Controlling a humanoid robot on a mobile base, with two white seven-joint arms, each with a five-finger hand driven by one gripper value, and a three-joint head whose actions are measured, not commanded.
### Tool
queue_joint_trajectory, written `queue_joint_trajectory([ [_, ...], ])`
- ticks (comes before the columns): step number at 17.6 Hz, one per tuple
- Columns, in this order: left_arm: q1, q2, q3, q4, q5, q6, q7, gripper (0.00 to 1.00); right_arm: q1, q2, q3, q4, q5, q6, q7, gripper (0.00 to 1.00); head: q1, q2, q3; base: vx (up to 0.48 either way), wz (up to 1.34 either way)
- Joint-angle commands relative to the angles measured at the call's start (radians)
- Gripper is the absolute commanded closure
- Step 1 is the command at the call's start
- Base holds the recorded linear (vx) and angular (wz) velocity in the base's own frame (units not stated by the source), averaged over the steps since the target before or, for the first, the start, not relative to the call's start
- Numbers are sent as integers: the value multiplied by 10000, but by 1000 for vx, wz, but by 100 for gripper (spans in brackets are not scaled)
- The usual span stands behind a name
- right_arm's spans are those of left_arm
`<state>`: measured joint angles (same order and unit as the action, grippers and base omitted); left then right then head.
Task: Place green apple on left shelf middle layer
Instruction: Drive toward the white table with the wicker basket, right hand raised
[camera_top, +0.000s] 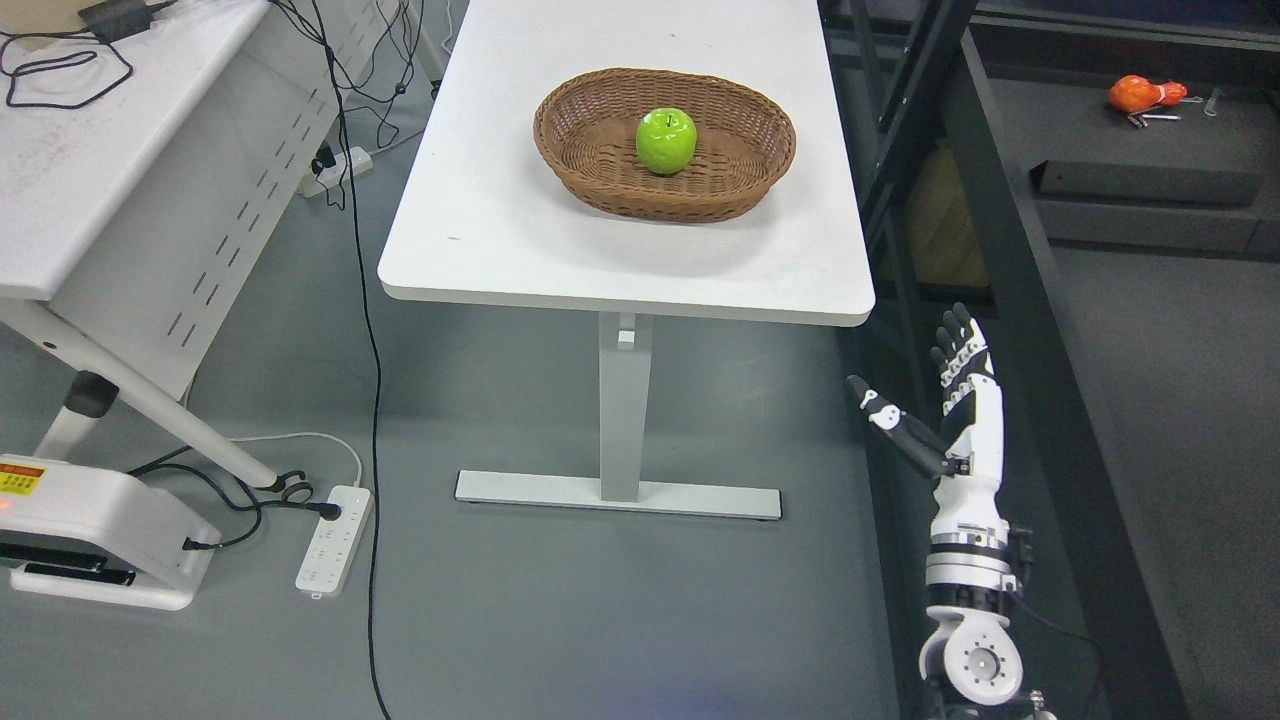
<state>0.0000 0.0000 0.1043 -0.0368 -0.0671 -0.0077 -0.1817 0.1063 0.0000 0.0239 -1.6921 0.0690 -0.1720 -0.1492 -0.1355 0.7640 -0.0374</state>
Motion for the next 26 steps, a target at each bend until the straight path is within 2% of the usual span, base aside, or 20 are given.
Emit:
queue_joint_trajectory([
  [1, -215, 175, 0, 0, -4, 0, -8, 0, 11, -175, -70, -30, 0, 2, 20, 0, 0, 0, 0, 0, 0],
  [6, -215, 175, 0, 0, -4, 0, -8, 0, 42, -175, -192, 1, -245, -44, 112, 0, 0, 0, 0, 0, 0],
  [8, -215, 175, 0, 0, -4, 0, -8, 0, -4, -213, -314, 1, 74, -288, 81, 0, 0, 0, 0, 0, 0],
  [9, -215, 175, 0, 0, -4, 0, -8, 0, -34, -549, -361, 1, 760, -320, 96, 0, 0, 0, 0, 0, 0],
  [10, -215, 175, 0, 0, -4, 0, -8, 0, -96, -932, -361, 1, 2058, -290, 81, 0, 0, 0, 0, 0, 0],
  [12, -215, 175, 0, 0, -4, 0, -8, 0, -127, -1426, -346, -167, 5386, -92, -72, 0, 0, 0, 0, 0, 0],
  [13, -215, 175, 0, 0, -4, 0, -8, 0, -142, -1549, -392, -304, 6037, 335, -103, 0, 0, 0, 0, 0, 0],
  [14, -215, 175, 0, 0, -4, 0, -8, 0, -157, -1823, -620, -321, 6013, 779, -118, 0, 0, 0, 0, 0, 0],
  [16, -215, 175, 0, 0, -4, 0, -8, 0, -265, -2087, -1158, -321, 5998, 876, -27, 0, 0, 0, 0, 15, 2],
  [21, -215, 175, 0, 0, -4, 0, -8, 0, -234, -1627, -1022, -321, 5998, 80, 173, 0, 0, 0, 0, 58, 28],
  [24, -215, 175, 0, 0, 11, 0, -8, 0, -96, -1321, -760, -321, 5983, -1269, 204, 0, 0, 0, 0, 128, 107],
  [26, -215, 175, 0, 0, -4, 0, -8, 0, -203, -1030, -684, -306, 5998, -1180, 219, 0, 0, 0, 0, 156, 144],
])
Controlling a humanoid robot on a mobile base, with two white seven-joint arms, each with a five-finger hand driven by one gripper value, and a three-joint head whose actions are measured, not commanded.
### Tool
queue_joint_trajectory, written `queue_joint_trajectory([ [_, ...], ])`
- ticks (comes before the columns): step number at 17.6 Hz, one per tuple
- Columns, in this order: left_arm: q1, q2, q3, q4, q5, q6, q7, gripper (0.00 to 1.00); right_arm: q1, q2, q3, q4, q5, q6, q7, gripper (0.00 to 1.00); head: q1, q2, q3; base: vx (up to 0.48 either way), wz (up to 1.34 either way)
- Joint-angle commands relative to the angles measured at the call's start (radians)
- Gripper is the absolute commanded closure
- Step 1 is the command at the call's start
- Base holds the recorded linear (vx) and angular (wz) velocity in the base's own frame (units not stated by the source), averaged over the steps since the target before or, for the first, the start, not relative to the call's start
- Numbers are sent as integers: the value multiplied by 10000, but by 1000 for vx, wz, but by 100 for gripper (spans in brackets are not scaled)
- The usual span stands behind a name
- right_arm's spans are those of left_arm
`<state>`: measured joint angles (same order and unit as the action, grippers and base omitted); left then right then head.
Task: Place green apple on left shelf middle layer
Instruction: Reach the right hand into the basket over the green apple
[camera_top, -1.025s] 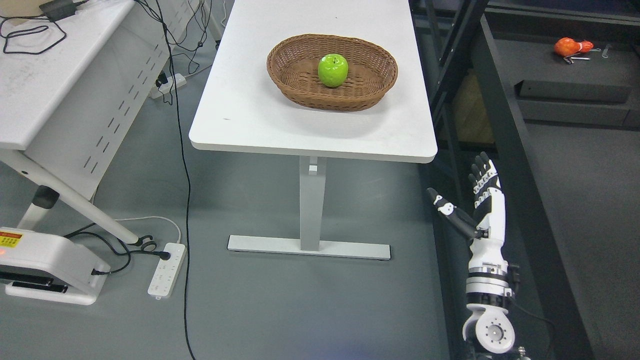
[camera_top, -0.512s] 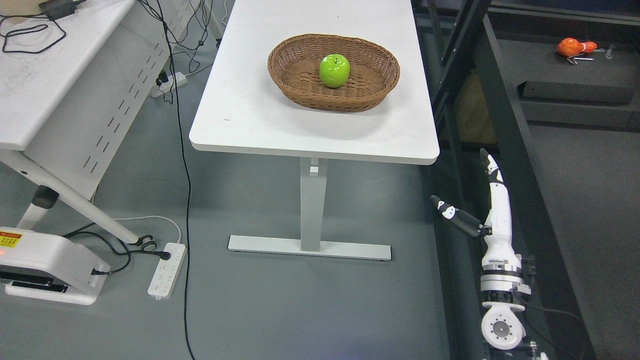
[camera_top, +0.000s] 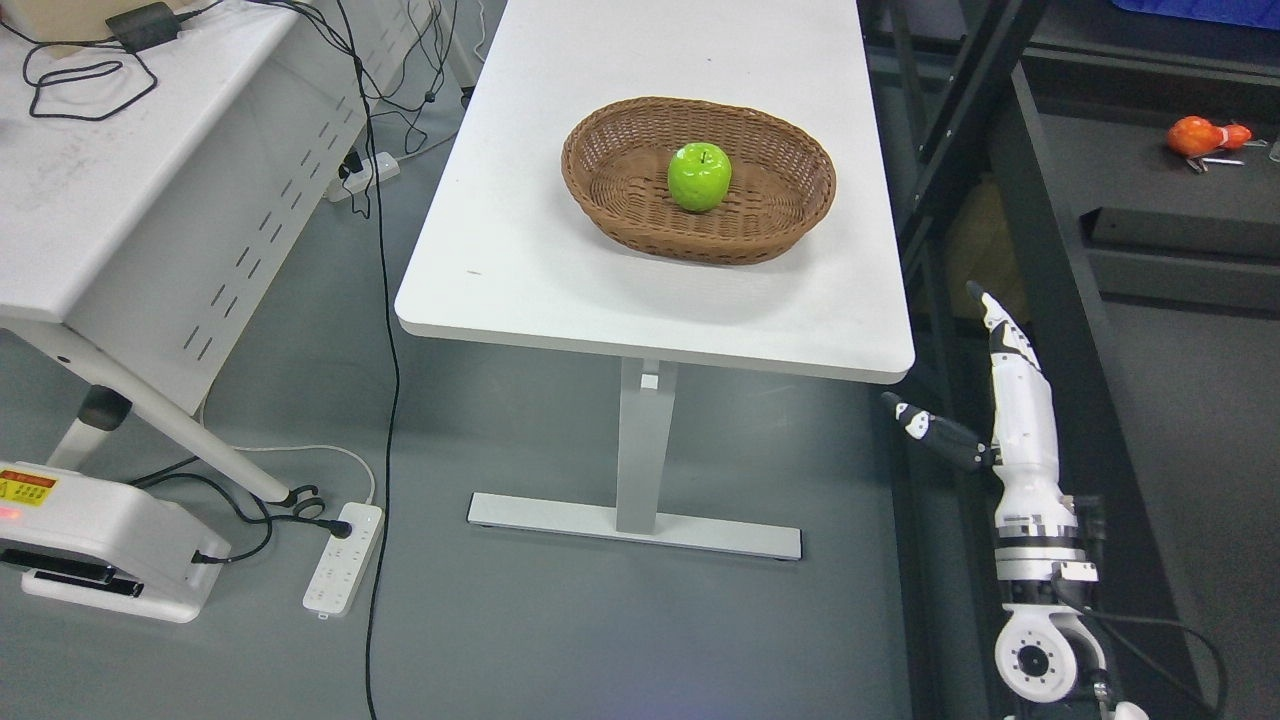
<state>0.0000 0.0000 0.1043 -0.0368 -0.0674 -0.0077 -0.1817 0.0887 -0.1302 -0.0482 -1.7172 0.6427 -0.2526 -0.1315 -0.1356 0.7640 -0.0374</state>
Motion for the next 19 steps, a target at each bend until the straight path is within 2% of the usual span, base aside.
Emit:
queue_joint_trajectory([
  [1, -215, 175, 0, 0, -1, 0, -8, 0, -43, 320, 264, -54, 261, -312, 42, 0, 0, 0, 0, 182, 203],
  [3, -215, 175, 0, 0, -1, 0, -8, 0, -196, 397, 787, -55, 322, -98, 42, 0, 0, 0, 0, 182, 202],
  [9, -215, 175, 0, 0, -1, 0, -8, 0, -702, 536, 956, -54, 399, 87, 42, 0, 0, 0, 0, 187, 178],
  [12, -215, 175, 0, 0, -1, 0, -8, 0, -993, 337, 1095, -24, 1102, 315, 88, 0, 0, 0, 0, 209, 166],
  [19, -215, 175, 0, 0, 14, 0, -8, 0, -2097, 228, 1462, 358, 1381, 885, 1652, 0, 0, 0, 0, 158, 86],
])
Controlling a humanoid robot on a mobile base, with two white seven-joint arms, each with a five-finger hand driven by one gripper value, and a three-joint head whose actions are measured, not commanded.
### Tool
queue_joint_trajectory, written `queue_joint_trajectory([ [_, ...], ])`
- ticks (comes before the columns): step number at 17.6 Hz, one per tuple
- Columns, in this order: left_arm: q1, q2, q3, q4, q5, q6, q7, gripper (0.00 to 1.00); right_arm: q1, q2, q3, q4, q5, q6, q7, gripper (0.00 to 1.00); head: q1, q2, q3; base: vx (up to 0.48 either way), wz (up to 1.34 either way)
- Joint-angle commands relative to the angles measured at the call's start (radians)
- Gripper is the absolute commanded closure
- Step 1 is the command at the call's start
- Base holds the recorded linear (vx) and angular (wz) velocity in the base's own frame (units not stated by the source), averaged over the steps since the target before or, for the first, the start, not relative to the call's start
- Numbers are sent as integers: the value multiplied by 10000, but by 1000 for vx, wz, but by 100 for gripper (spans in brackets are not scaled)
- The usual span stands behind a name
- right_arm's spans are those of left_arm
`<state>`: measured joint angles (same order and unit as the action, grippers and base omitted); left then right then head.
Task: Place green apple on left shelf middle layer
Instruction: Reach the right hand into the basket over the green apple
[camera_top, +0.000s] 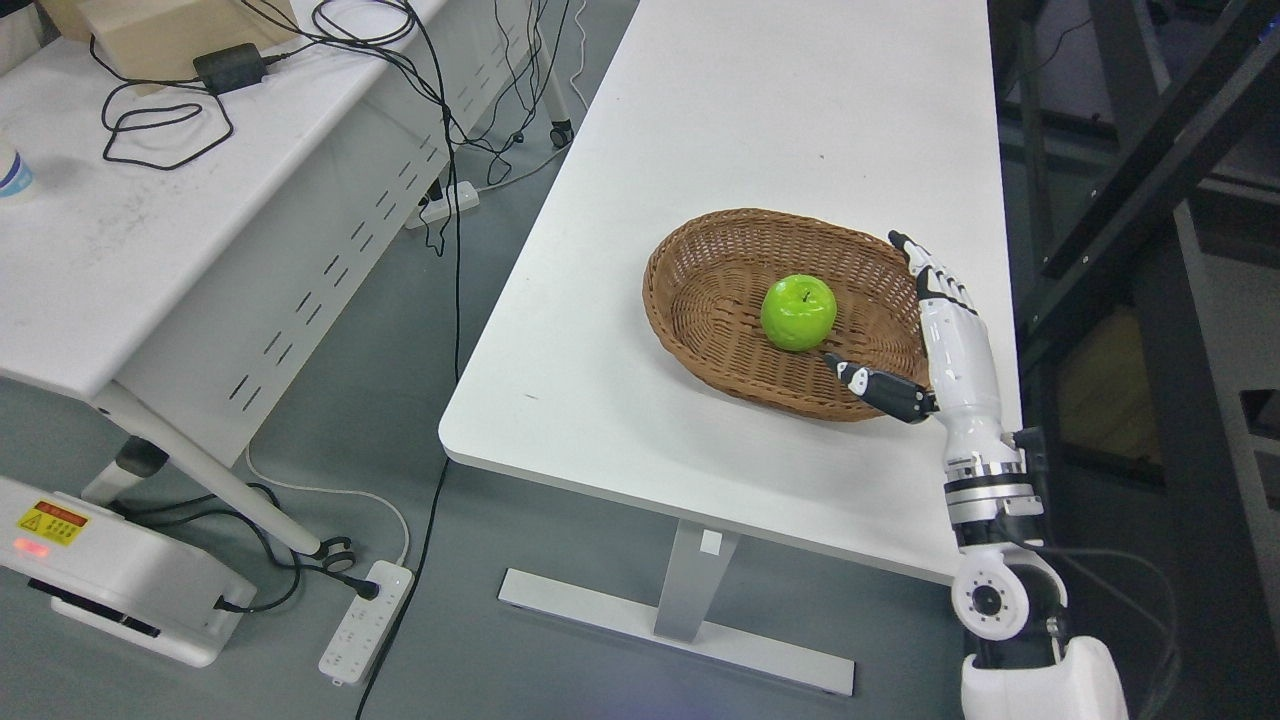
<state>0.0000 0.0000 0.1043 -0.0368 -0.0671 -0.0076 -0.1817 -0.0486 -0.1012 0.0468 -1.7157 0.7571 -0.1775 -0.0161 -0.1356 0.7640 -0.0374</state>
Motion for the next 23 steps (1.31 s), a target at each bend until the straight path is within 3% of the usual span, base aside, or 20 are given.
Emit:
queue_joint_trajectory([
  [1, -215, 175, 0, 0, -4, -1, -8, 0, -863, -46, 772, 558, 252, 180, 529, 0, 0, 0, 0, 106, 37],
  [9, -215, 175, 0, 0, 11, -1, -8, 0, -2596, -31, 2277, 3471, 1417, 487, 698, 0, 0, 0, 0, 43, 20],
  [17, -215, 175, 0, 0, 11, -1, -8, 0, -3992, 0, 3351, 6139, 1464, 502, 637, 0, 0, 0, 0, 0, 0],
  [23, -215, 175, 0, 0, -4, -1, -8, 0, -4162, -77, 3214, 6663, 1449, 441, 575, 0, 0, 0, 0, 0, 0],
])
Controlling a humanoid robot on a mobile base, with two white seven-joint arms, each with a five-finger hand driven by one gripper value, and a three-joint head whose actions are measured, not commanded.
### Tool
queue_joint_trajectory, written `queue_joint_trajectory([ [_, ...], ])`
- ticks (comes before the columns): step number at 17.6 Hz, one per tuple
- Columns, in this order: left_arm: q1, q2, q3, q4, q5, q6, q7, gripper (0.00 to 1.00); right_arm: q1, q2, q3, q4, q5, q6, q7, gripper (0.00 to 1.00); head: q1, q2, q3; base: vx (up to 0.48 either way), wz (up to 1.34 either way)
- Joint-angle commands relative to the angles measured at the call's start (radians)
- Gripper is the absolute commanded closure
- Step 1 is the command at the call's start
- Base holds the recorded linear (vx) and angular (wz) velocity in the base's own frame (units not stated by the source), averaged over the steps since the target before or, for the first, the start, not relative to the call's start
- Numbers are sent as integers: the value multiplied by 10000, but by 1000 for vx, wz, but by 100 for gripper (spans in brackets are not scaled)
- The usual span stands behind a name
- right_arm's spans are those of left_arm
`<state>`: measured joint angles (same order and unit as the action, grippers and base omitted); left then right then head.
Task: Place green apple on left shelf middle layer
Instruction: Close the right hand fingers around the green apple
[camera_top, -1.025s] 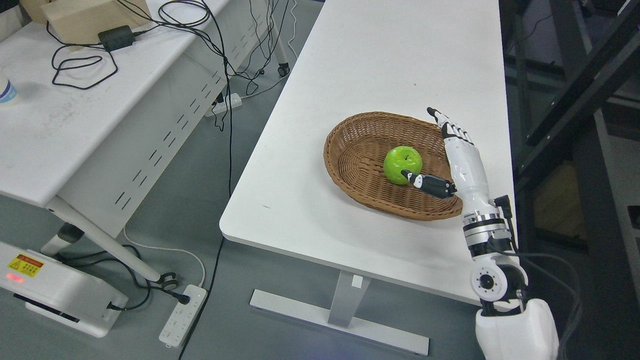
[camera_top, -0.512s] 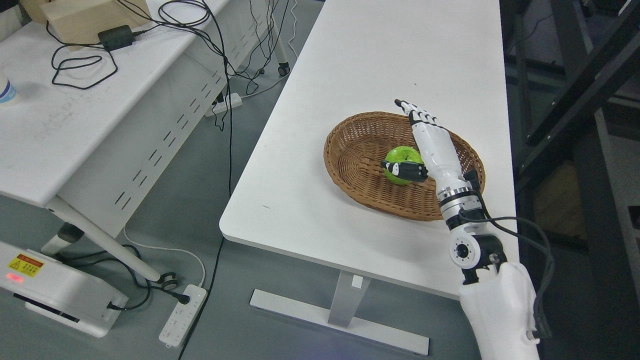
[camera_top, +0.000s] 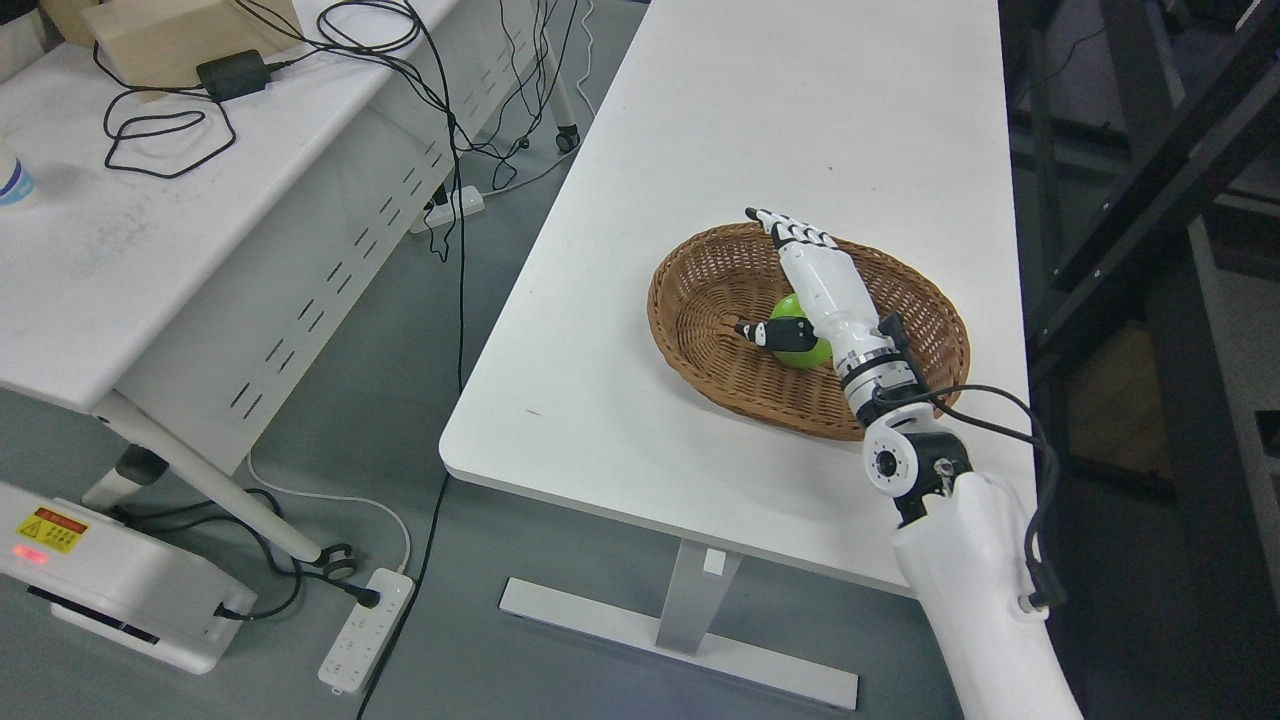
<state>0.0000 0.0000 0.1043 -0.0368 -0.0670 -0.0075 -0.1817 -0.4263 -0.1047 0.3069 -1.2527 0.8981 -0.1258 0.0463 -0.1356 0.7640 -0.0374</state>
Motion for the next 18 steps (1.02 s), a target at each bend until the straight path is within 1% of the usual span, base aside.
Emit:
queue_joint_trajectory([
  [1, -215, 175, 0, 0, 11, -2, -9, 0, -400, -118, 612, 2201, 39, -77, -49, 0, 0, 0, 0, 0, 0],
  [3, -215, 175, 0, 0, 11, -2, -9, 0, -415, -379, 612, 2280, 39, -77, -64, 0, 0, 0, 0, 0, 0],
  [6, -215, 175, 0, 0, -5, -2, -9, 0, -324, -502, 597, 2265, 8, -62, -231, 1, 0, 0, 0, 0, 0],
  [7, -215, 175, 0, 0, -5, -2, -9, 0, -278, -518, 597, 2265, -7, -61, -369, 2, 0, 0, 0, 0, 0],
  [8, -215, 175, 0, 0, -5, -2, -9, 0, -217, -533, 597, 2249, -22, -61, -644, 7, 0, 0, 0, 0, 0],
  [9, -215, 175, 0, 0, -5, -2, -9, 0, -170, -533, 597, 2219, -23, -61, -890, 14, 0, 0, 0, 0, 0],
  [10, -215, 175, 0, 0, -5, -2, -9, 0, -109, -548, 567, 2173, -53, -61, -1181, 25, 0, 0, 0, 0, 0],
  [12, -215, 175, 0, 0, 11, -2, -9, 0, -48, -533, 48, 2020, -69, -61, -1276, 50, 0, 0, 0, 0, 0],
  [13, -215, 175, 0, 0, 11, -2, -9, 0, -32, -533, -77, 1852, -69, -77, -1291, 66, 0, 0, 0, 0, 0],
  [15, -215, 175, 0, 0, -5, -2, -9, 0, -32, -533, -337, 1743, -84, -61, -1306, 75, 0, 0, 0, 0, 0],
  [17, -215, 175, 0, 0, -5, -2, -9, 0, 14, -533, -385, 1621, -84, -77, -1306, 78, 0, 0, 0, 0, 0],
  [18, -215, 175, 0, 0, -5, -2, -9, 0, 242, -564, -400, 1317, -129, -138, -1306, 100, 0, 0, 0, 0, 0],
])
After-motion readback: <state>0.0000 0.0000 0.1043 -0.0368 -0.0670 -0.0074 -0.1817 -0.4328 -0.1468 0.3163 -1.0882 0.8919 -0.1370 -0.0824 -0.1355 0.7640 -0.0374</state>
